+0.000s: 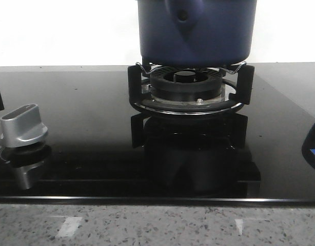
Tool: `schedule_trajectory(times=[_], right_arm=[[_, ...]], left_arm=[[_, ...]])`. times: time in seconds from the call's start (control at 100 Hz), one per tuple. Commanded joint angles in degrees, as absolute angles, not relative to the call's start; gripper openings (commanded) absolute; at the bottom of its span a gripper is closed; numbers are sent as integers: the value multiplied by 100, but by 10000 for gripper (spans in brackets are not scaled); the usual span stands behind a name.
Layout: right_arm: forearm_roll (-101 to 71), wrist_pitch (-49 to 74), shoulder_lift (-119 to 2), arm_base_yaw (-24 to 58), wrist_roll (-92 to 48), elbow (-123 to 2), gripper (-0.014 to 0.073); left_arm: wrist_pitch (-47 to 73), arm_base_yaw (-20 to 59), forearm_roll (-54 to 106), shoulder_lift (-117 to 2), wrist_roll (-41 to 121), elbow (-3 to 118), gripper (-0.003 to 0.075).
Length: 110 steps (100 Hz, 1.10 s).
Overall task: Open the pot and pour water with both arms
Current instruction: 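Lower the bowl onto the counter beside the stove and open the right gripper, then lower the held lid back onto the pot with the left gripper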
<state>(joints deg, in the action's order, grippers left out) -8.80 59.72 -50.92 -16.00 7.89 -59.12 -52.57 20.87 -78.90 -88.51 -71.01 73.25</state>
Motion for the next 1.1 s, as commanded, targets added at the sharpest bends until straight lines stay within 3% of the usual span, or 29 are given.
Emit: schedule_trajectory(times=[0.0,0.11,0.47,1.09], right_arm=[[-923,5724,-4555,-1382,628,-6040,101],[-923,5751,-3946,-1125,445,-6040,-78],[-898,5987,-2505,-1054,445,-6040,-73],[-836,6118,-2422,-1054,445,-6040,-73]], left_arm=[[-5393,2158,-7261,-8812,-7062,7687,302],[-5383,2225,-7261,-9063,-7062,7904,302],[-5458,2345,-7276,-9911,-7062,8463,302],[-5344,2345,-7102,-10245,-7062,8463,302]])
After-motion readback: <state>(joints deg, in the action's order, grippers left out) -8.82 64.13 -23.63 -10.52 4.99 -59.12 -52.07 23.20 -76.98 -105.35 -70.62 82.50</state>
